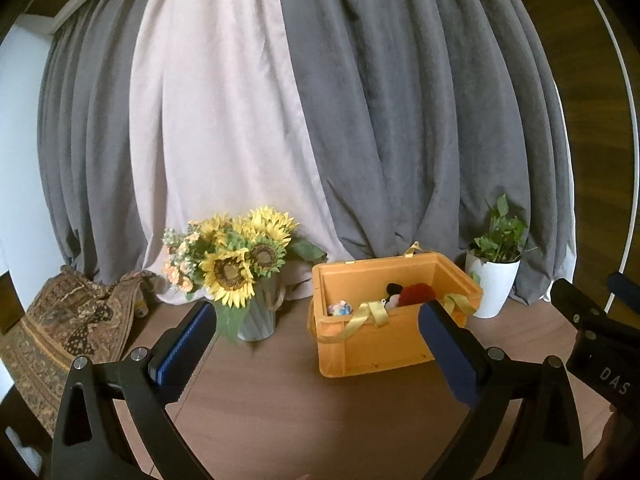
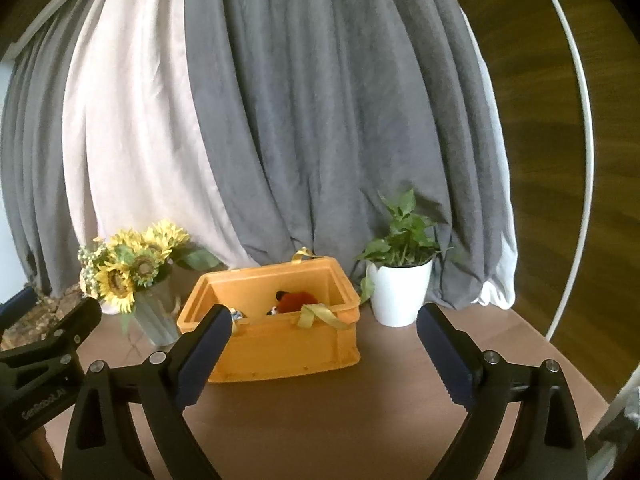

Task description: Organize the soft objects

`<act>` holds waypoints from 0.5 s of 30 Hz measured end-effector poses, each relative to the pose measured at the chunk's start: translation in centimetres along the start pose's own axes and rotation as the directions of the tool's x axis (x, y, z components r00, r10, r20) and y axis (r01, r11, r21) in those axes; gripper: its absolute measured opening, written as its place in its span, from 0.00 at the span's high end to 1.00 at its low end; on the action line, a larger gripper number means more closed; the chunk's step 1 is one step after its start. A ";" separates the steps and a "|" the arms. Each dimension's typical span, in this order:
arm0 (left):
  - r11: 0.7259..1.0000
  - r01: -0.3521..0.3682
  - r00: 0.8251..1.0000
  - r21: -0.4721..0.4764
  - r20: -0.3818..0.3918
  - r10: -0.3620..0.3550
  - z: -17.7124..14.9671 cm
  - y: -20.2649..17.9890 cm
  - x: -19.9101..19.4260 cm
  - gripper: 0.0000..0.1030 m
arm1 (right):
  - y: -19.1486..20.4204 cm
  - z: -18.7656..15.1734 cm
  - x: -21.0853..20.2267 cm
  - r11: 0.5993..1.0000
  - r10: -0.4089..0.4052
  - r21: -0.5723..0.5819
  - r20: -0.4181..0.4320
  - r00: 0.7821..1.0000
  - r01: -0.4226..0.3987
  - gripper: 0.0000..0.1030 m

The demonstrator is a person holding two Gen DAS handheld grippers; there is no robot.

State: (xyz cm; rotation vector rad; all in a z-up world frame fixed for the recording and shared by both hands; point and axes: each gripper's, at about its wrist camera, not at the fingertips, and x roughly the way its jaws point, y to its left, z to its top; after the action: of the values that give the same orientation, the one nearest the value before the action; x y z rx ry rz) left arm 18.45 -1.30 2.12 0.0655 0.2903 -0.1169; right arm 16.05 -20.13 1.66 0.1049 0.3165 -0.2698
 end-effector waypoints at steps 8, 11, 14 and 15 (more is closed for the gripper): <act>1.000 -0.002 1.000 -0.021 -0.004 0.002 -1.5 -0.4 -4.6 0.00 | -1.4 -0.6 -4.3 1.000 0.008 -0.017 0.024 1.000 -0.008 0.08; 1.000 -0.007 1.000 -0.024 -0.006 0.007 -2.1 -0.5 -6.3 0.00 | -1.7 -1.0 -6.0 1.000 0.015 -0.022 0.028 1.000 -0.014 0.08; 1.000 -0.005 1.000 -0.024 -0.009 0.005 -2.8 -0.6 -8.2 0.00 | -2.2 -1.6 -7.8 0.999 0.022 -0.025 0.035 0.999 -0.021 0.08; 1.000 -0.007 1.000 -0.023 -0.008 0.007 -2.9 -0.6 -8.7 0.00 | -2.3 -1.8 -8.3 0.999 0.024 -0.023 0.035 0.999 -0.023 0.08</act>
State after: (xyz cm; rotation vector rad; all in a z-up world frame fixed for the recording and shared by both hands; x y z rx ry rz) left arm 9.25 -0.73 1.80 0.0442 0.2992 -0.1064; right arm 7.28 -20.05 2.48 0.0812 0.2830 -0.2443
